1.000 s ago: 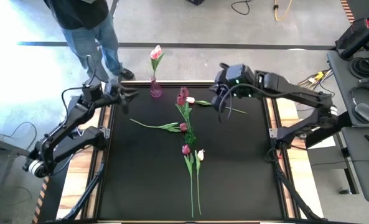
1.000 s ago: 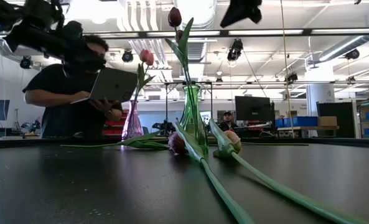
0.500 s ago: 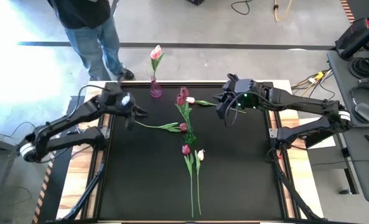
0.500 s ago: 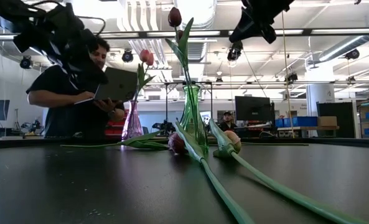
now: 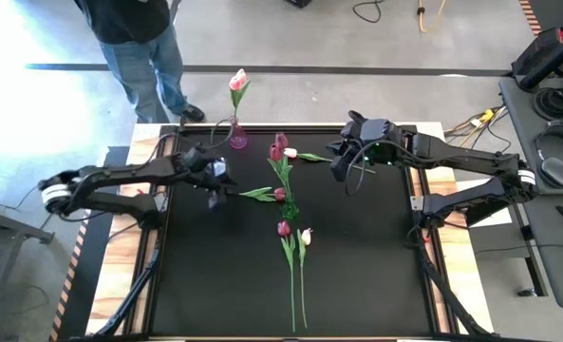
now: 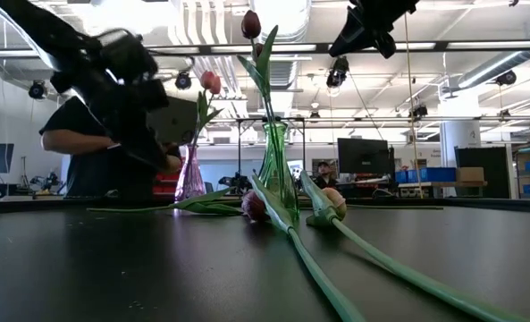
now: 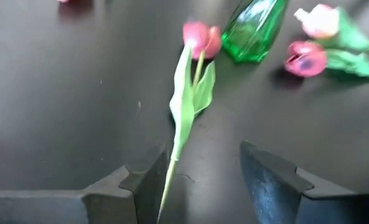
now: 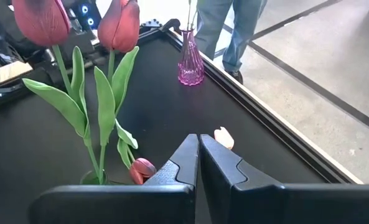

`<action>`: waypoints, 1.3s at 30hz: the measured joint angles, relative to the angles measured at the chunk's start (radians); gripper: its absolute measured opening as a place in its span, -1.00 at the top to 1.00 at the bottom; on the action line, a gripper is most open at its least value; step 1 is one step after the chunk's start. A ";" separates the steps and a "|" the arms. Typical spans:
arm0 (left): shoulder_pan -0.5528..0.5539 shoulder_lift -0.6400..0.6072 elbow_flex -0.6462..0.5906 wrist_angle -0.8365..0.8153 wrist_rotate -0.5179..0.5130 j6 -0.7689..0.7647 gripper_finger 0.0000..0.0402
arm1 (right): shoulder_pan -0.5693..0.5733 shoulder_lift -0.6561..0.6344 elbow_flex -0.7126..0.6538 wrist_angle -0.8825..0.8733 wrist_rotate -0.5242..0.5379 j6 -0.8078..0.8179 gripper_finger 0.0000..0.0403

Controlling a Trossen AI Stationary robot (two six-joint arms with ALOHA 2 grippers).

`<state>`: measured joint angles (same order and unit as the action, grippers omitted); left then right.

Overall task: Sort flowers into vase by color
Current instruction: Put the red flower into the green vase

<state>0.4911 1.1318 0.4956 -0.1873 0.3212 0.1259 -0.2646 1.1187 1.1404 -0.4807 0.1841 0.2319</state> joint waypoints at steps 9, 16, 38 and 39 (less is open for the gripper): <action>0.000 0.204 0.016 0.061 0.004 0.052 0.20 | 0.000 0.000 0.000 0.000 0.001 -0.007 0.95; 0.000 0.305 0.012 0.066 0.002 0.076 0.42 | 0.000 0.000 0.000 0.000 0.002 -0.005 0.95; 0.016 -0.109 0.108 -0.020 -0.024 -0.180 1.00 | 0.000 -0.007 0.000 0.045 0.027 -0.038 0.95; 0.024 -0.139 0.122 -0.019 -0.025 -0.192 1.00 | 0.000 -0.009 0.000 0.059 0.028 -0.047 0.95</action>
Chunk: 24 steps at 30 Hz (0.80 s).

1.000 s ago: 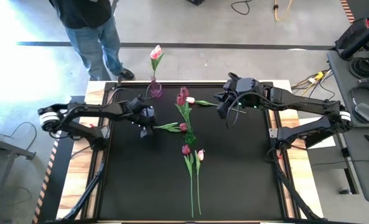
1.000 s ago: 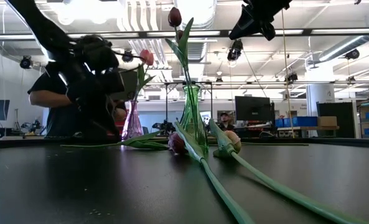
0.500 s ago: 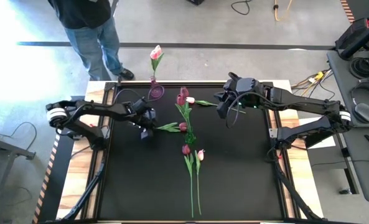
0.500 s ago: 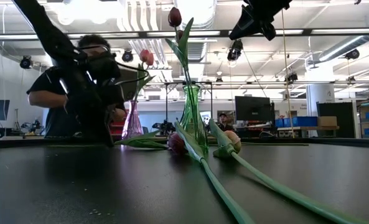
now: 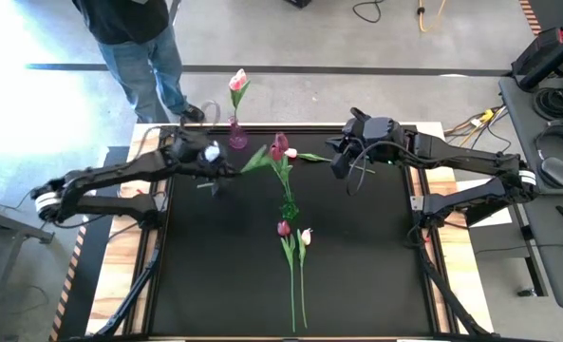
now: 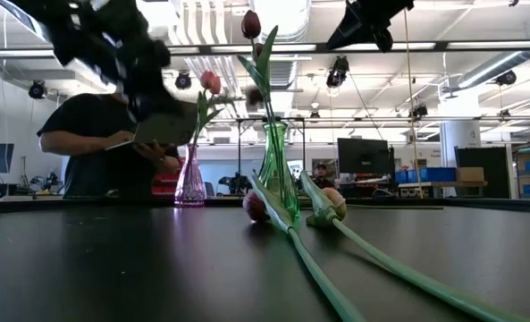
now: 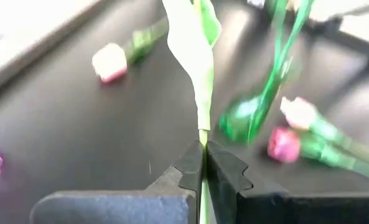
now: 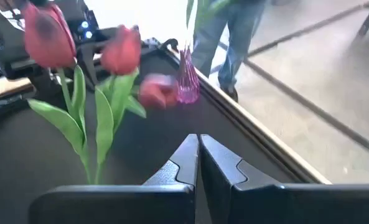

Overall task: Sort flowers into vase by color
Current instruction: Put the red flower into the green vase

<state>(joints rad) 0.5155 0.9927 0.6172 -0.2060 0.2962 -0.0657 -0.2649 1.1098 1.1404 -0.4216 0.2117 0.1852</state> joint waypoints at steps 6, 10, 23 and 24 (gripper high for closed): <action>0.065 -0.105 0.097 0.000 0.000 -0.029 1.00 | 0.000 -0.004 0.000 0.125 -0.001 -0.040 0.95; 0.088 -0.128 0.181 0.001 0.011 -0.031 1.00 | 0.007 -0.001 0.000 0.249 -0.003 -0.041 0.95; 0.090 -0.041 0.306 0.422 0.206 -0.214 1.00 | 0.093 0.176 0.000 0.865 -0.038 -0.053 0.67; 0.090 -0.029 0.306 0.451 0.218 -0.233 1.00 | 0.096 0.194 0.000 0.907 -0.038 -0.040 0.62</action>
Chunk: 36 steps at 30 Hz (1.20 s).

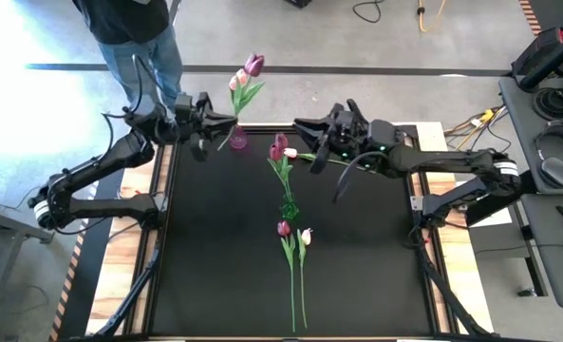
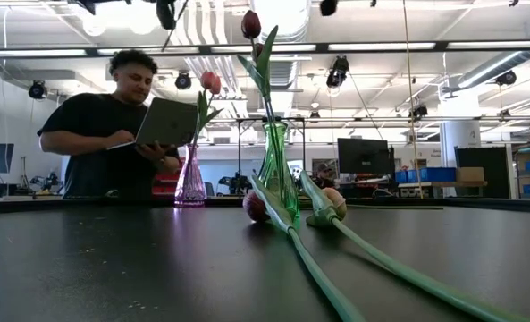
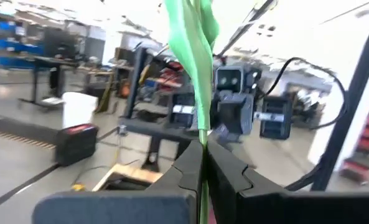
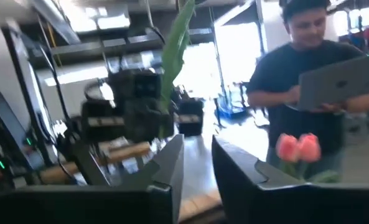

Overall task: Sort flowers into vase by color
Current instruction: Put the red flower into the green vase

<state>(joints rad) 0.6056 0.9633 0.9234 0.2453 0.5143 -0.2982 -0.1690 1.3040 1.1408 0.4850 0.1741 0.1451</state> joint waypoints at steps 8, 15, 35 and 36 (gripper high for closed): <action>-0.013 0.071 -0.001 0.123 0.083 -0.061 1.00 | 0.006 0.150 0.162 0.017 -0.002 0.149 0.26; -0.028 0.104 0.007 0.133 0.106 -0.058 1.00 | 0.003 0.288 0.409 -0.185 0.010 0.174 0.12; -0.035 0.110 0.018 0.137 0.117 -0.034 1.00 | -0.008 0.434 0.743 -0.454 -0.044 0.118 0.32; -0.035 0.110 0.018 0.137 0.118 -0.035 1.00 | -0.008 0.434 0.750 -0.465 -0.043 0.113 0.34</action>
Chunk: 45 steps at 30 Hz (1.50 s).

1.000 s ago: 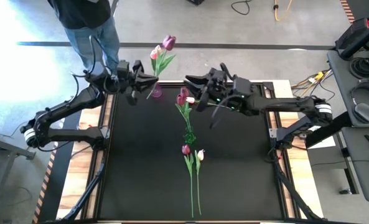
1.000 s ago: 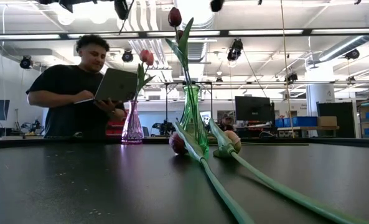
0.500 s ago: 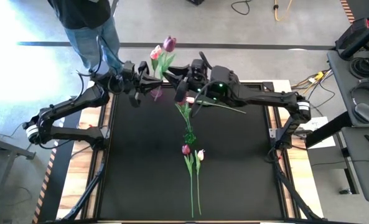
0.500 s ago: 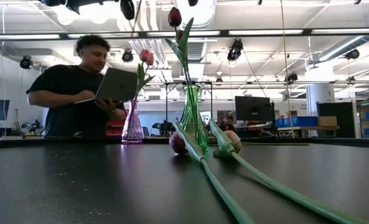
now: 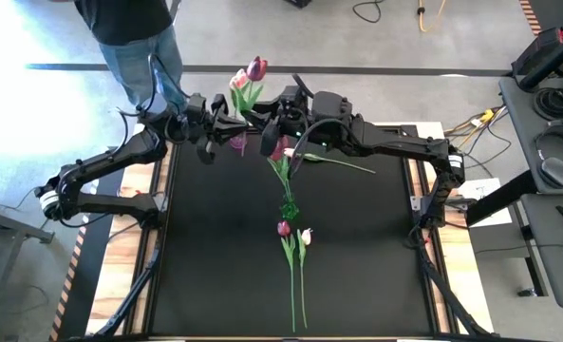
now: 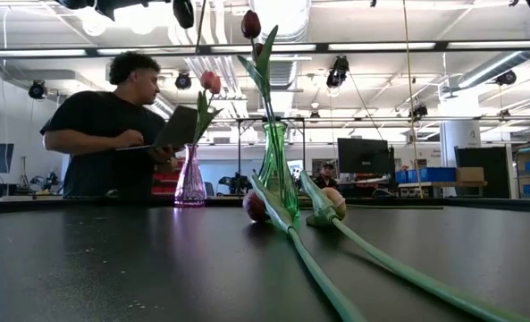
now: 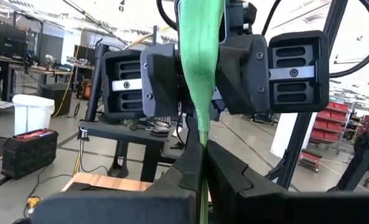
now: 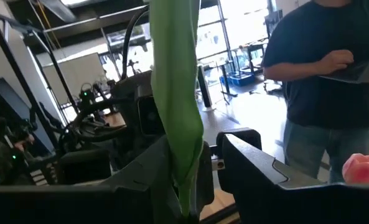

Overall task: Sort flowers into vase by color
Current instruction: Put the red flower into the green vase

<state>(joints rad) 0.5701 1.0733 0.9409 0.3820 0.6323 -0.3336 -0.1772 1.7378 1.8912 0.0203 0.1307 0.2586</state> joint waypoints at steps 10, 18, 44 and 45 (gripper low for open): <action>0.000 0.001 0.000 0.001 -0.002 -0.033 0.89 | 0.000 0.000 0.052 -0.050 0.000 -0.093 0.91; 0.000 0.001 0.000 -0.001 -0.003 -0.032 0.63 | 0.000 -0.043 0.108 -0.120 0.017 -0.192 0.93; 0.041 -0.005 -0.001 -0.061 -0.021 0.014 0.36 | 0.059 -0.454 -0.352 -0.336 0.288 0.005 0.94; 0.043 -0.005 -0.001 -0.062 -0.021 0.014 0.36 | 0.068 -0.459 -0.400 -0.276 0.286 0.026 0.94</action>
<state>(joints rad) 0.6133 1.0679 0.9401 0.3202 0.6109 -0.3199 -0.1088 1.2792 1.4911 -0.2555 0.4165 0.2850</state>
